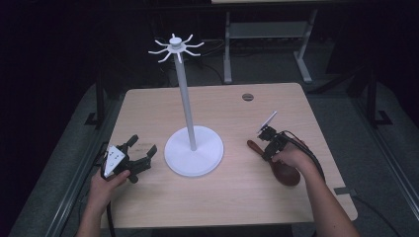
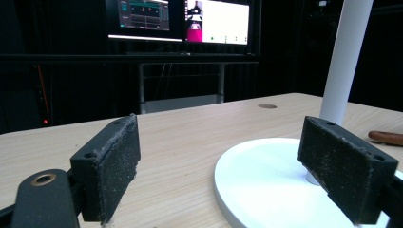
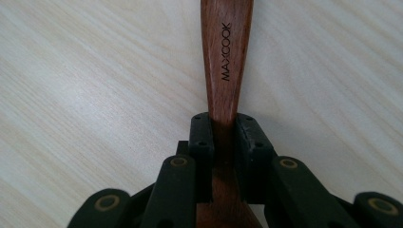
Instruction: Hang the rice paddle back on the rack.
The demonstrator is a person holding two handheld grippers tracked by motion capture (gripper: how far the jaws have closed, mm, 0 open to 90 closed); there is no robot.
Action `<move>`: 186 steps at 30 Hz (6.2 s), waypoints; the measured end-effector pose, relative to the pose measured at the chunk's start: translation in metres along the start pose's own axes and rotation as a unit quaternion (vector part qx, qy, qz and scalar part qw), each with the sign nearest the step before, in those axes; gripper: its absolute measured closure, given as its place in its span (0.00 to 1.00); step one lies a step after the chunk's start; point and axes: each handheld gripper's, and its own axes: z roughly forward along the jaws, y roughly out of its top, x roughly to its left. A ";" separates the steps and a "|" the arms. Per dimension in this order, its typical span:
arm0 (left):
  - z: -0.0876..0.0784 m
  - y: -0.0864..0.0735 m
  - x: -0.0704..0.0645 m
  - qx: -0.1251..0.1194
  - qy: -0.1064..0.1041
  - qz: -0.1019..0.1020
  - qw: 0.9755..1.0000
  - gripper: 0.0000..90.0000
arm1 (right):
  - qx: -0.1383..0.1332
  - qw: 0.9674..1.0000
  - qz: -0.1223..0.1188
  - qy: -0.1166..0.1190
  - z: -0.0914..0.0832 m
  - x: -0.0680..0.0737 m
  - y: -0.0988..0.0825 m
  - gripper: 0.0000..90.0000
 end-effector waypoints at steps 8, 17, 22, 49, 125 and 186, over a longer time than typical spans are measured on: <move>0.000 0.000 0.000 -0.001 0.000 0.000 1.000 0.15 | -0.070 0.997 0.014 0.018 -0.018 -0.008 -0.011 0.87; 0.000 0.000 0.000 0.000 0.000 0.001 1.000 0.15 | -0.172 0.984 0.019 0.041 -0.038 -0.012 -0.026 0.87; 0.000 0.000 0.000 0.003 0.001 0.005 1.000 0.15 | -0.213 0.975 0.020 0.056 -0.047 -0.012 -0.035 0.87; 0.000 0.000 0.000 0.003 0.000 0.004 1.000 0.15 | -0.411 0.904 -0.034 0.109 -0.062 -0.008 -0.055 0.87; 0.000 0.000 0.000 0.000 -0.001 0.001 1.000 0.15 | -0.522 0.809 -0.203 0.175 -0.201 0.085 0.057 0.87; 0.001 0.000 -0.001 0.003 -0.002 0.004 1.000 0.15 | -0.471 0.854 -0.179 0.126 -0.182 0.075 0.053 0.70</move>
